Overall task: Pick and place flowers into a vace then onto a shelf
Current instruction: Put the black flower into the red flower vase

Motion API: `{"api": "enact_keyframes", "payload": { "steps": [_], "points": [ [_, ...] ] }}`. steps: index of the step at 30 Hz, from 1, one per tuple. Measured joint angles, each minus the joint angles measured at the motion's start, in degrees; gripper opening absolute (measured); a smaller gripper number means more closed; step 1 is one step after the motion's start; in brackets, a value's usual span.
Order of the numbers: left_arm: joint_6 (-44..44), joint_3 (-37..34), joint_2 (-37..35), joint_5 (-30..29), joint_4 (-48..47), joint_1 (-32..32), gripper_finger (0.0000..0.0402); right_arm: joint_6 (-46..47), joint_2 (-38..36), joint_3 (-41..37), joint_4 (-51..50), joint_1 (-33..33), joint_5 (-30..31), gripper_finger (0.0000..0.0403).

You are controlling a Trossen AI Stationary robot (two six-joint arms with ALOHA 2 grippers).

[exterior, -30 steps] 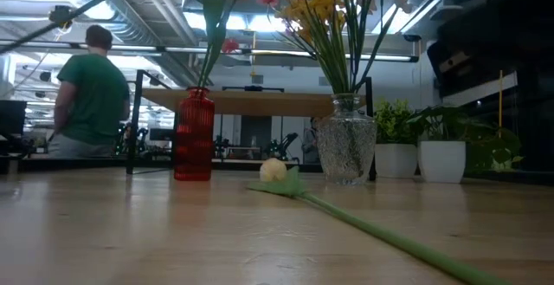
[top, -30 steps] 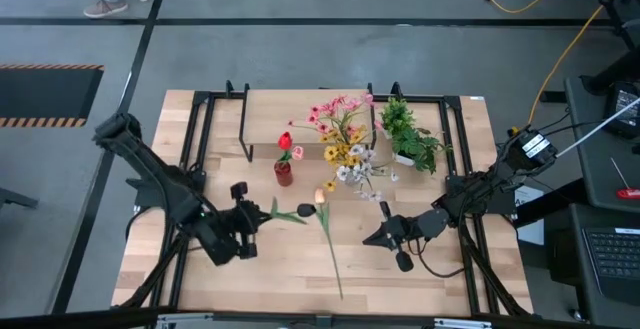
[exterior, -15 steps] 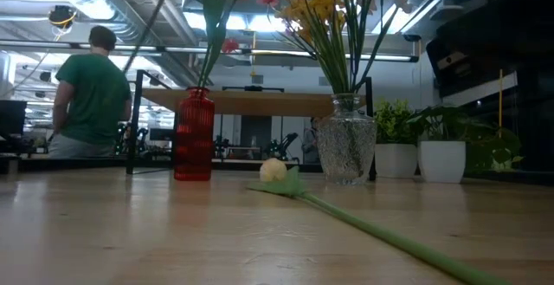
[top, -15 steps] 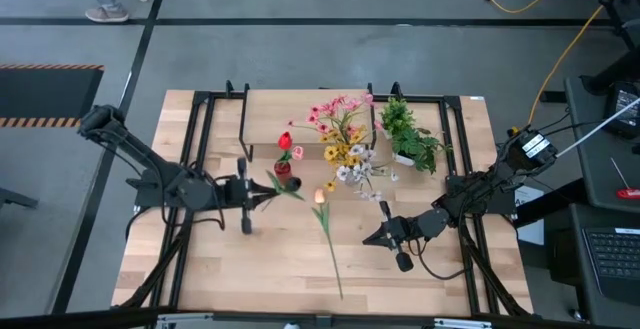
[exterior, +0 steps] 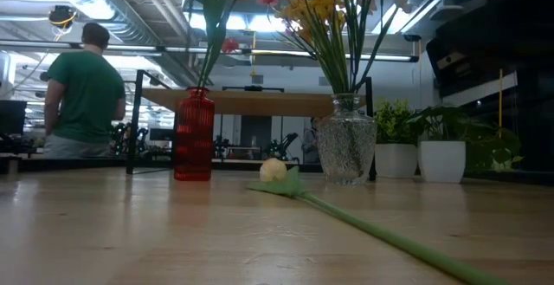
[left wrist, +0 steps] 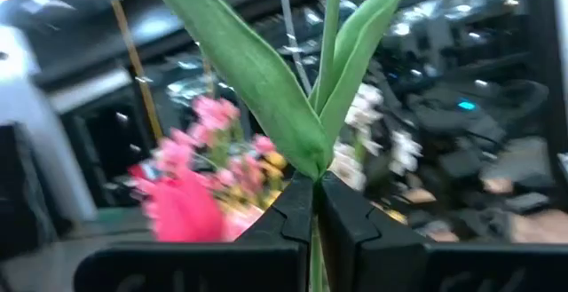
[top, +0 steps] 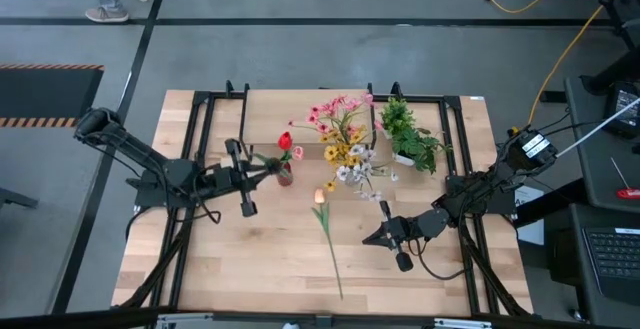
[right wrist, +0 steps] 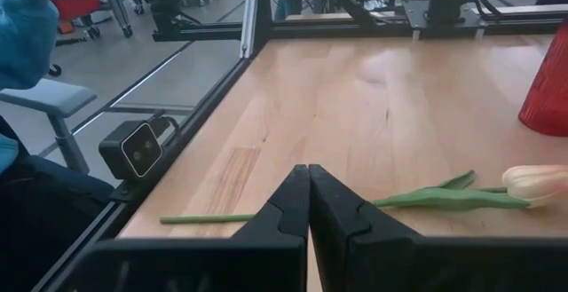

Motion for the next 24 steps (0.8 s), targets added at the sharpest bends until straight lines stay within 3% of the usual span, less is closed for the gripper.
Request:
{"api": "enact_keyframes", "payload": {
  "steps": [10, 17, 24],
  "points": [
    [8.72, 0.0, -0.02, -0.25, 6.79, 3.85, 0.0003, 0.34, 0.0, 0.02, -0.88, -0.02, 1.32, 0.0007],
    [4.44, -0.23, -0.13, -1.58, 6.94, 6.56, 0.0003, 0.27, 0.0, 0.02, -1.11, -0.02, 1.32, 0.0007],
    [0.23, -7.43, -0.17, -1.12, 15.7, 8.56, 0.0003, 0.25, 0.0, 0.02, -1.27, -0.02, 1.32, 0.0007]
  ]
}}
